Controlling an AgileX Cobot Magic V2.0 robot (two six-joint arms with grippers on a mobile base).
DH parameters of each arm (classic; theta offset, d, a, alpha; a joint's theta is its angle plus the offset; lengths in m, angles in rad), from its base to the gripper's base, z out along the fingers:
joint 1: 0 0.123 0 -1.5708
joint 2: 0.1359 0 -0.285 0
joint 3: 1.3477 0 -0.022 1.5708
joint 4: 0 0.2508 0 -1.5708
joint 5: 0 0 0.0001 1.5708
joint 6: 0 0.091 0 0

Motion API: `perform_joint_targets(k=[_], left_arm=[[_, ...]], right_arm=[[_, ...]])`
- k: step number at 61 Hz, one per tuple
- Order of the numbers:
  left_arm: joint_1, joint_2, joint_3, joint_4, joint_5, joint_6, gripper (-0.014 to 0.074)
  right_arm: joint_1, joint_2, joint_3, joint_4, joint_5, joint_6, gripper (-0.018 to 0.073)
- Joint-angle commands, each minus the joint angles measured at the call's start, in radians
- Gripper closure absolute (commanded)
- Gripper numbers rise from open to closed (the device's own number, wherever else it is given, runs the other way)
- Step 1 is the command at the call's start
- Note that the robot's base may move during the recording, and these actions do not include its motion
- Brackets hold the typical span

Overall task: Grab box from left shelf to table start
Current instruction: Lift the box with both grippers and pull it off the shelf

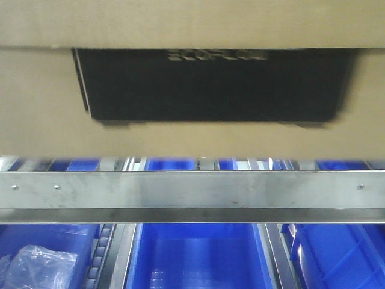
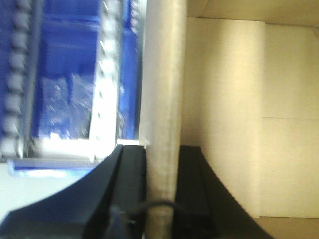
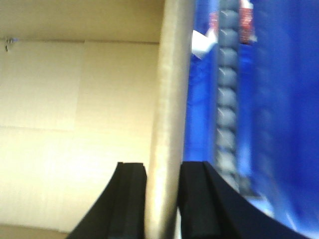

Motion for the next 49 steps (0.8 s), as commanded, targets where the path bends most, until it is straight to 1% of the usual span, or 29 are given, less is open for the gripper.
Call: perform_joint_targets(k=[1,7,12,22,32,38,49], left_arm=[[-0.052,-0.107,0.031,0.008,-0.155,-0.066,0.0682],[-0.084,-0.184,0.089,0.071,-0.160,-0.108,0.0682],[-0.104,-0.239,0.133,0.089,-0.171,-0.110,0.0682],[-0.130,-0.364,0.207,0.090,-0.201,-0.117,0.0680],[-0.129,-0.474,0.256,0.090,-0.208,-0.117,0.0680],[-0.129,-0.539,0.268,0.090,-0.202,-0.117,0.0677],[-0.129,-0.605,0.268,0.092,-0.198,-0.117,0.0677]], right_arm=[[0.003,-0.109,0.011,0.080,-0.096,-0.009,0.0541],[0.003,-0.188,0.075,0.081,-0.097,-0.009,0.0541],[0.003,-0.254,0.125,0.081,-0.097,-0.009,0.0541],[0.003,-0.382,0.191,0.081,-0.105,-0.009,0.0541],[0.003,-0.471,0.196,0.081,-0.104,-0.009,0.0541],[0.003,-0.499,0.196,0.081,-0.095,-0.009,0.0541],[0.003,-0.505,0.196,0.082,-0.075,-0.015,0.0541]])
